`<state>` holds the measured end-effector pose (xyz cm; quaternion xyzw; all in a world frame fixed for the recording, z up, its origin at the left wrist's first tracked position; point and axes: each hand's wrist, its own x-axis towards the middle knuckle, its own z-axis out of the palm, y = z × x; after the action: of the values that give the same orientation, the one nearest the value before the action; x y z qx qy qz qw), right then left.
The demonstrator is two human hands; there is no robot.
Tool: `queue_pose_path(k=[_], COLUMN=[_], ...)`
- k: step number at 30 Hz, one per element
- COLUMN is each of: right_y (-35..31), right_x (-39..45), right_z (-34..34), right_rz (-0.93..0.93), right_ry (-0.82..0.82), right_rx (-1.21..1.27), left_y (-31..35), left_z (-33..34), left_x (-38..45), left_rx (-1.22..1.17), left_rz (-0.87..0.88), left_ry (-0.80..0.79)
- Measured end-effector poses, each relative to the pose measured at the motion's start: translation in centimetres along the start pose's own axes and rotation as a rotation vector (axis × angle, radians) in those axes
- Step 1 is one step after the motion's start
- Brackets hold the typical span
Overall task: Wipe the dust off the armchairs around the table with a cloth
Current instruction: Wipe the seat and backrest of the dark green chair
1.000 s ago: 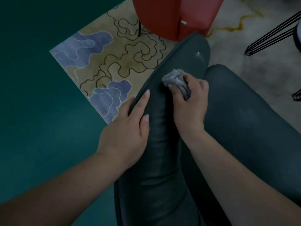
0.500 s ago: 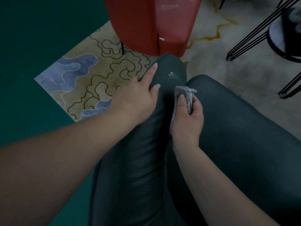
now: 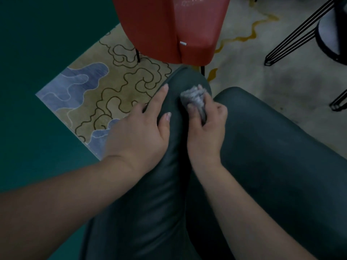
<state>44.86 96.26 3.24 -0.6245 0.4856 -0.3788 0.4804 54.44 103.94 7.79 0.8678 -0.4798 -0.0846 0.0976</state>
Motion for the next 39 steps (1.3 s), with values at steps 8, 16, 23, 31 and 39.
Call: queue_pose_path(k=[8,16,23,31,39], right_y=[0.1,0.5,1.0,0.3,-0.2], right_x=[5.8,-0.2,1.4,2.2,-0.8], right_z=[0.6,-0.4,0.0,0.3,0.0], right_rz=[0.078,-0.195,-0.056,-0.330,-0.247], right_ry=[-0.007,-0.087,0.031,-0.085,-0.044], right_rx=[-0.041,-0.056,-0.004,-0.180,-0.149], left_y=[0.2,0.1,0.0,-0.2,-0.1], left_z=[-0.1,-0.2,0.1,0.0,-0.1], left_x=[0.0,0.1,0.0,0.3,0.1], left_rx=[-0.052,-0.101,-0.156,-0.192,-0.182], left_rz=[-0.017,-0.012,-0.058,-0.051,-0.045], left_ry=[-0.019,-0.017,0.007,0.011,0.001])
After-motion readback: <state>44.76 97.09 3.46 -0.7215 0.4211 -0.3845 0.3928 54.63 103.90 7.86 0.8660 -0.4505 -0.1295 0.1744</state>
